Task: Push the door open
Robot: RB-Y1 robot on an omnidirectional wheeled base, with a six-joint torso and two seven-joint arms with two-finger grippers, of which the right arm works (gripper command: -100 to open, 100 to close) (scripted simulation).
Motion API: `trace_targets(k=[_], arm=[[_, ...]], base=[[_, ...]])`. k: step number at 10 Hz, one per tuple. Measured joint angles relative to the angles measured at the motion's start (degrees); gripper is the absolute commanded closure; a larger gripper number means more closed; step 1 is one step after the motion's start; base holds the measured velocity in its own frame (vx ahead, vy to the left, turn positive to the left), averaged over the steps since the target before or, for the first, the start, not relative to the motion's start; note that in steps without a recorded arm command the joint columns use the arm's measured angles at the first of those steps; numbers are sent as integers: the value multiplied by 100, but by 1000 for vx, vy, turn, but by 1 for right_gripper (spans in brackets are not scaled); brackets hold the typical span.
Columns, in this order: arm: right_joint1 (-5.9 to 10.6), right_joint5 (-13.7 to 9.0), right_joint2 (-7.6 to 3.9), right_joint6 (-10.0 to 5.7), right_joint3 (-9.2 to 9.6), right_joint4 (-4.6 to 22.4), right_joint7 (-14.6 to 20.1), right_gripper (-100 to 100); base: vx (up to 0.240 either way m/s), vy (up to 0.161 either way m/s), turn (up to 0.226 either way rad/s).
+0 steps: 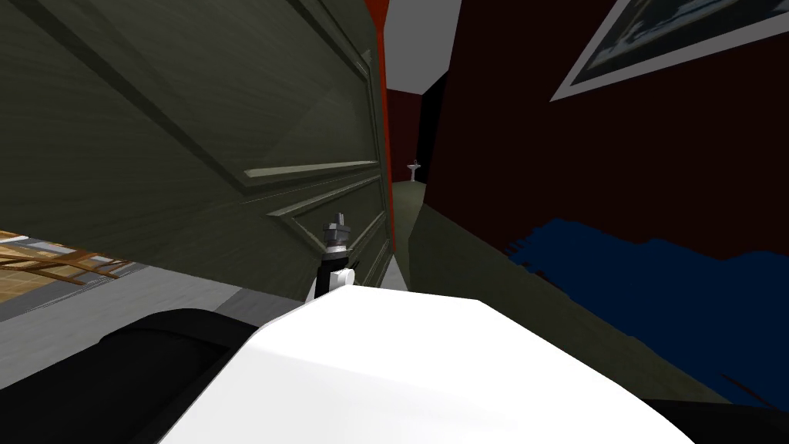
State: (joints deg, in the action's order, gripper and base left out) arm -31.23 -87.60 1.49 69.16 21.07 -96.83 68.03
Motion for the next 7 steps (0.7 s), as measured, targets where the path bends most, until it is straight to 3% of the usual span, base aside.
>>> trace_targets(k=[2, 4, 7], arm=[[12, 14, -173, -42, 34, 14, 14, -100], [7, 23, -272, -78, 66, -20, 54, -100], [13, 51, -207, -149, 129, -59, 124, -100]], base=[[27, 202, 0], [42, 231, -10], [62, 229, 17]])
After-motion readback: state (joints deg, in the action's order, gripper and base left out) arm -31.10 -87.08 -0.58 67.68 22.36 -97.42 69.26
